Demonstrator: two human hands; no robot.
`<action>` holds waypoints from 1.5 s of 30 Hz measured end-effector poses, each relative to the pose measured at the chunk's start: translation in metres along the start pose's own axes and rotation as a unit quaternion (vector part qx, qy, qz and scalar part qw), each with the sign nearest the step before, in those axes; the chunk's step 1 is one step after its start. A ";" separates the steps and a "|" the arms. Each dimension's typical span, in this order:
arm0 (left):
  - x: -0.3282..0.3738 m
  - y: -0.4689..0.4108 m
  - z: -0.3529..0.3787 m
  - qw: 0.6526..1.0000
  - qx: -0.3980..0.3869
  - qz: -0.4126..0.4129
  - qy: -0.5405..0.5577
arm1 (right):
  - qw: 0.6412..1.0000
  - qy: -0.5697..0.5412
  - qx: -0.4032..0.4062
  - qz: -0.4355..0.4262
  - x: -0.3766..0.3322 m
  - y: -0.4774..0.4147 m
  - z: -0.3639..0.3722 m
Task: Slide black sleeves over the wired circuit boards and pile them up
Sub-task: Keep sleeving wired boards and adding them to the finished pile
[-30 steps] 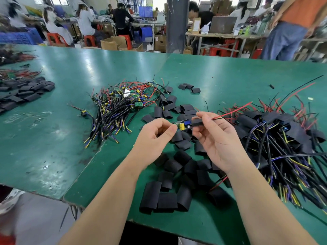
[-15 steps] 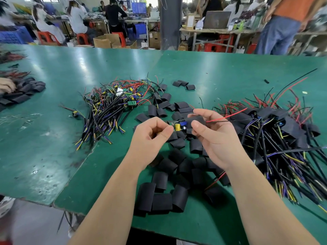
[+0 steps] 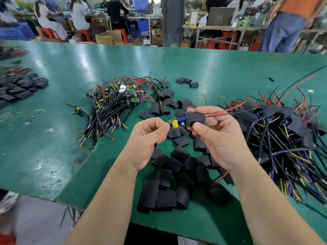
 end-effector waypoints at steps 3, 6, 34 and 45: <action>0.000 0.000 0.000 1.000 -0.004 0.001 0.019 | 1.000 0.018 0.003 -0.008 -0.001 0.000 -0.001; -0.001 0.000 0.000 1.000 -0.005 0.001 0.023 | 0.998 0.061 0.001 -0.022 -0.003 0.001 -0.001; -0.006 0.000 0.000 0.999 -0.015 0.020 -0.036 | 0.999 0.028 0.034 0.006 0.008 0.003 0.003; -0.006 -0.001 -0.001 0.999 -0.006 0.014 -0.034 | 0.999 0.051 0.011 0.006 0.009 0.003 0.006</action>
Point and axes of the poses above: each hand's wrist, its own y-axis away from the middle knuckle, its own z-axis out of the palm, x = y × z, the point moved 5 cm from there along -y, towards the middle knuckle, and after that the axes turned 14 degrees about -y, right-handed, at the moved point
